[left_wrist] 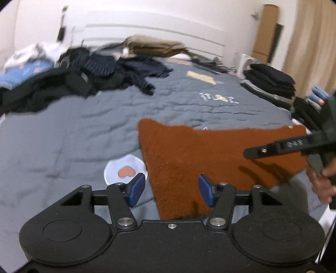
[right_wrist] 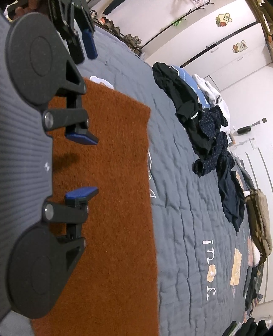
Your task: Fold clothes
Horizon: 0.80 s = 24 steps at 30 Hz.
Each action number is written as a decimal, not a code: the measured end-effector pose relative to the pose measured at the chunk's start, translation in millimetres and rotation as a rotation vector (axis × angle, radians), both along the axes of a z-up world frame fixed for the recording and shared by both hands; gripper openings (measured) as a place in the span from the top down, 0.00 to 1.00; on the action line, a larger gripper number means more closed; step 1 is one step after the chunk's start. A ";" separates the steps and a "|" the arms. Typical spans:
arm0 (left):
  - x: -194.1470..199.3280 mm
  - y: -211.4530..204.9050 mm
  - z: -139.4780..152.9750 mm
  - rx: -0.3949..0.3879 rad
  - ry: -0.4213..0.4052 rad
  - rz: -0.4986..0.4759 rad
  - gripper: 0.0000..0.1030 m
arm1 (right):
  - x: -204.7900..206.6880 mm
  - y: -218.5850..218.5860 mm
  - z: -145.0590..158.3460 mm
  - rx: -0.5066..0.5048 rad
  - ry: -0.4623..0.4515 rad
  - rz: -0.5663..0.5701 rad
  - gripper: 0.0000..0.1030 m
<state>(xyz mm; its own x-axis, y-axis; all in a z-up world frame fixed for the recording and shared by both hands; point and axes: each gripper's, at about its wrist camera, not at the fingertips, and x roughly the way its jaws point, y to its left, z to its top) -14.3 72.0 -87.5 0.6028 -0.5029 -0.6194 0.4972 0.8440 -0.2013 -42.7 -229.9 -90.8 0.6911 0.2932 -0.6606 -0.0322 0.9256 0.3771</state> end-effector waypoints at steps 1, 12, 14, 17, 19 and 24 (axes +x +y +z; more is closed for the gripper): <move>2.4 -0.3 -3.5 0.003 0.017 0.018 0.46 | -0.2 -1.1 0.1 0.001 -0.002 -0.001 0.58; 15.2 10.0 -33.1 -0.145 0.215 0.083 0.52 | -1.2 -8.9 0.1 0.002 -0.002 -0.009 0.58; 18.5 10.9 -33.5 -0.182 0.236 0.086 0.85 | -2.4 -8.5 1.3 -0.001 -0.007 -0.002 0.58; 20.3 13.3 -29.1 -0.212 0.233 0.102 0.86 | -3.6 -11.9 1.1 0.004 -0.003 -0.009 0.58; 22.7 14.5 -29.0 -0.234 0.252 0.113 0.85 | -4.5 -15.3 1.0 0.007 -0.001 -0.018 0.58; 26.9 9.5 -37.7 -0.232 0.299 0.140 0.59 | -6.7 -20.5 0.6 0.009 0.002 -0.026 0.58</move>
<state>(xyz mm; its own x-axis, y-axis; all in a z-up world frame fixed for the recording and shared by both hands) 12.7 81.4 -125.2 0.4862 -0.5755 -0.6575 0.2713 0.8147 -0.5125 -49.4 -250.4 -90.3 0.6971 0.2808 -0.6597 -0.0068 0.9227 0.3855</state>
